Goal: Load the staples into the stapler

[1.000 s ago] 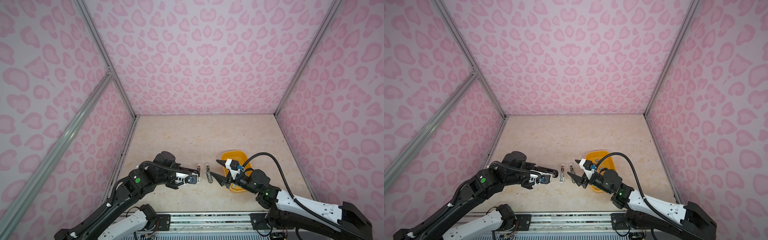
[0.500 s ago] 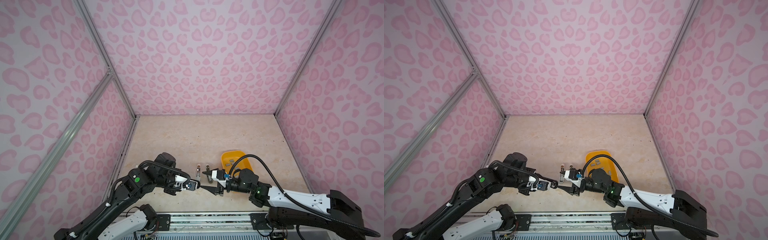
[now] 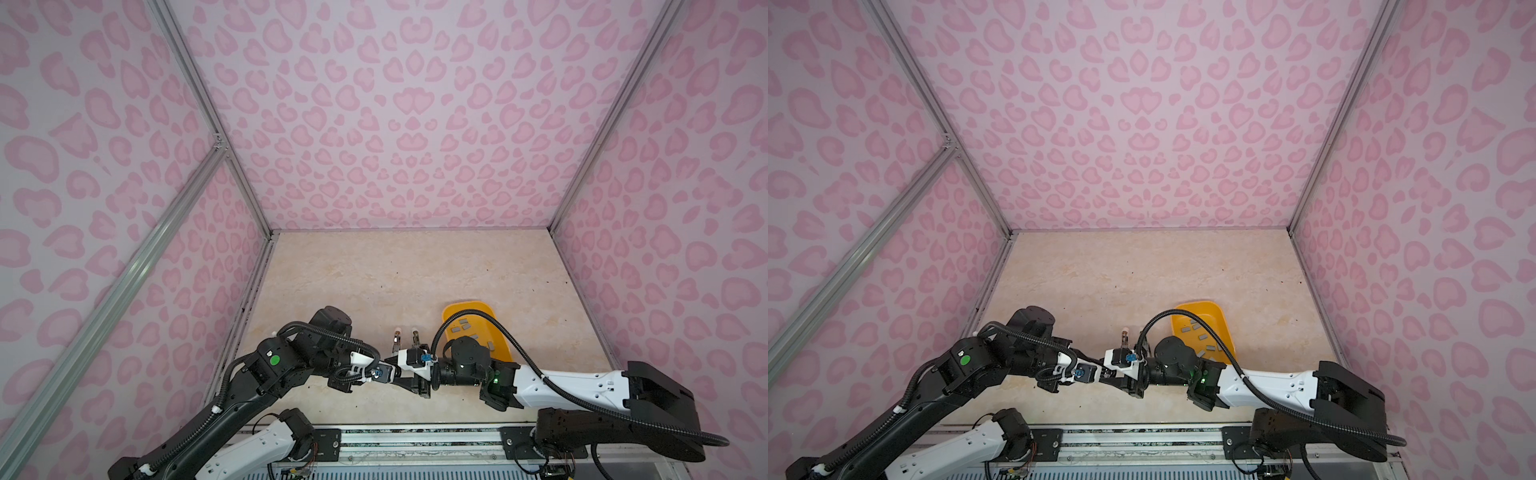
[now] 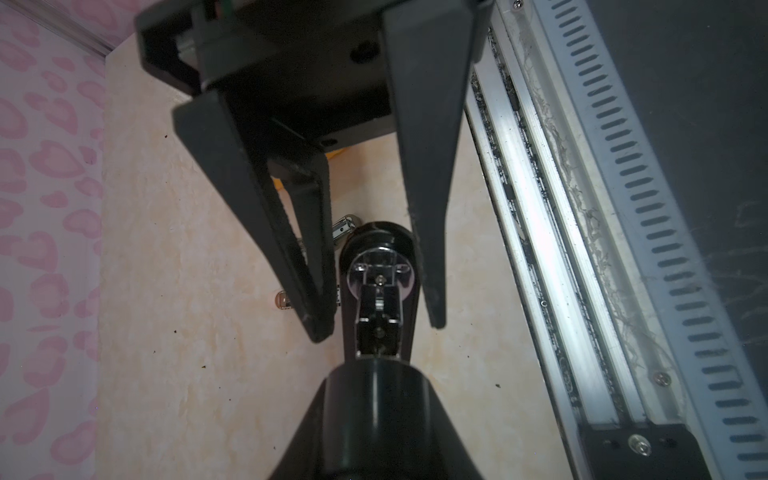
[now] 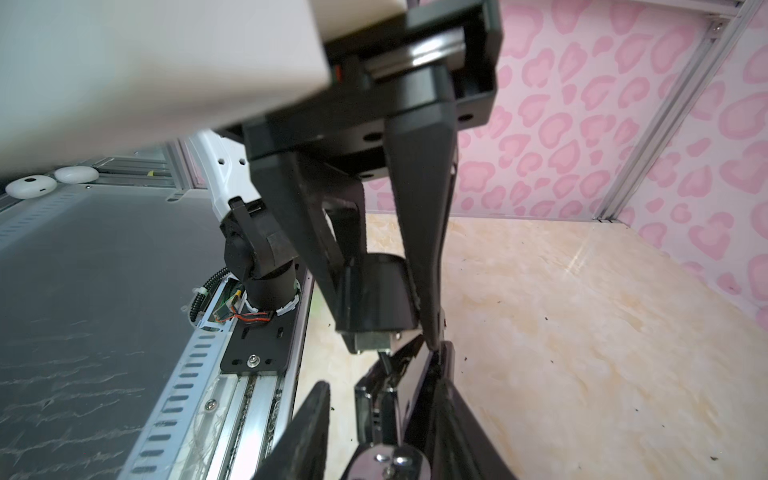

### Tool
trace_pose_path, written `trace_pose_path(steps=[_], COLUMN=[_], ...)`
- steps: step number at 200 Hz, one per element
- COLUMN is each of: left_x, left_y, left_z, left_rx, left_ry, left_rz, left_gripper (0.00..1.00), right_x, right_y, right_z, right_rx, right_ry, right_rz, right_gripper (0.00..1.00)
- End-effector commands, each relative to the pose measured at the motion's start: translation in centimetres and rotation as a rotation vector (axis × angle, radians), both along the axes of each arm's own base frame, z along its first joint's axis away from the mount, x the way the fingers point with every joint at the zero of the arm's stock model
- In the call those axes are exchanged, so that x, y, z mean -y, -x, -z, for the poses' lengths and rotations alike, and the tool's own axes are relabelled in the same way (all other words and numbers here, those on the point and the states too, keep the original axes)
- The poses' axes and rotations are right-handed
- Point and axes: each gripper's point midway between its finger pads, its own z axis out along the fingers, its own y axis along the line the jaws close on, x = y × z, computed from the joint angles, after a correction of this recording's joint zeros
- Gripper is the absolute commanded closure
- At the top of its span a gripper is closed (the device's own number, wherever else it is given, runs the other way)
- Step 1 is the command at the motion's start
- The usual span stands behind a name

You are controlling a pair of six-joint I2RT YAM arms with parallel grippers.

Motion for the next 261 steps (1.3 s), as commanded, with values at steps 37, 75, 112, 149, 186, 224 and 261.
trace_pose_path(steps=[37,75,112,149,186,224,261], left_x=[1.1,1.3,1.9,2.2,2.2,2.0,1.6], left_y=[0.8,1.0,1.0,1.1,1.4,1.5,1.1], left_z=[-3.6,-4.2,-4.5,-5.1,-5.8,-5.4,-5.5], left_rx=[0.048,0.048,0.042,0.040,0.051,0.050,0.080], left_ry=[0.137,0.162,0.191,0.207,0.230,0.225,0.217], left_rz=[0.050,0.060,0.079,0.090,0.102,0.101,0.077], left_gripper=[0.96,0.96,0.96,0.96,0.96,0.96,0.96], right_x=[-0.1,-0.1,-0.4,-0.7,-1.2,-1.2,-0.7], right_y=[-1.7,-2.4,-2.5,-3.1,-3.4,-3.5,-3.6], right_z=[1.5,2.7,3.1,3.7,4.0,4.0,3.7], right_rx=[0.029,0.033,0.031,0.036,0.035,0.046,0.052], right_ry=[0.034,0.065,0.082,0.109,0.121,0.114,0.089], right_rz=[0.056,0.065,0.057,0.079,0.086,0.103,0.116], right_gripper=[0.69,0.69,0.66,0.60,0.60,0.67,0.81])
